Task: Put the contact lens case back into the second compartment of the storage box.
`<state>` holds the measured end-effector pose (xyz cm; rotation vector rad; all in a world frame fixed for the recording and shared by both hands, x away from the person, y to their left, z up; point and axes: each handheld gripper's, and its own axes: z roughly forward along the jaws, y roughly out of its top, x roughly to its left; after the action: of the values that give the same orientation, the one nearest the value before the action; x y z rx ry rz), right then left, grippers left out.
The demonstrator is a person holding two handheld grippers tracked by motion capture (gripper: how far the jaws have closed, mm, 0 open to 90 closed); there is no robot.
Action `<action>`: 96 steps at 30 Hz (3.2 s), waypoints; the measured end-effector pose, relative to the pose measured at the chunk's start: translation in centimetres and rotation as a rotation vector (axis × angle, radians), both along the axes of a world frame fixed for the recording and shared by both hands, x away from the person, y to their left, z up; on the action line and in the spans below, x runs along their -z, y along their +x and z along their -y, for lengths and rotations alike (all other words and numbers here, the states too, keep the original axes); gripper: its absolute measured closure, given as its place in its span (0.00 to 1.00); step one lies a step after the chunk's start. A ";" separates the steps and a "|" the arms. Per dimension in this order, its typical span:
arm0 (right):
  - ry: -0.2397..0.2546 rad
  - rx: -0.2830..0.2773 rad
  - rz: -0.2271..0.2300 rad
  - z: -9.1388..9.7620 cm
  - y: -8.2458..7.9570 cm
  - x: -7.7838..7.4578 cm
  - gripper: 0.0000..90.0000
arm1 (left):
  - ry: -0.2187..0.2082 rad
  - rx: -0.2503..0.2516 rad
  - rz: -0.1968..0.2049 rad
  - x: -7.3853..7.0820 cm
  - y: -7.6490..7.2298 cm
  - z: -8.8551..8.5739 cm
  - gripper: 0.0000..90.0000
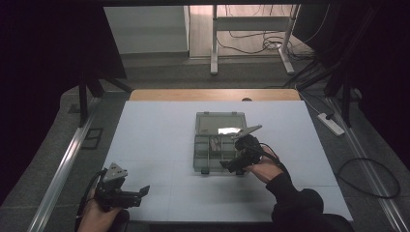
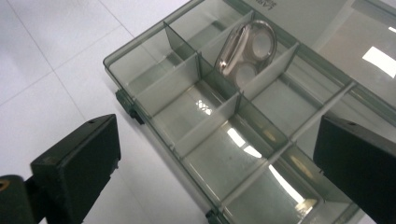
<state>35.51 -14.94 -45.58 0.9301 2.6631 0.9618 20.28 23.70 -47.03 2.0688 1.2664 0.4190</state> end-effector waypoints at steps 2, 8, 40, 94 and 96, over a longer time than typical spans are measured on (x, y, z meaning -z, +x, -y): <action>-0.002 -0.002 0.000 0.2 -0.1 0.1 0.00 | 0.001 0.001 0.000 0.0 0.0 0.0 0.04; 0.005 0.002 0.006 1.1 -0.6 0.2 0.00 | -0.001 0.001 0.000 0.0 0.0 0.0 0.03; 0.022 0.001 -0.013 4.7 -2.6 0.1 0.00 | 0.001 -0.001 -0.001 0.0 0.0 0.0 0.03; 0.053 0.132 0.005 12.0 -5.5 -0.5 0.00 | 0.003 -0.008 -0.004 0.0 0.0 0.0 0.03; 0.056 0.139 0.003 12.3 -5.6 -0.4 0.00 | 0.003 -0.008 -0.004 0.0 0.0 0.0 0.03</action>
<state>29.93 -27.29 -45.15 1.1086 2.5418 1.0091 20.26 23.74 -47.05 2.0692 1.2778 0.4208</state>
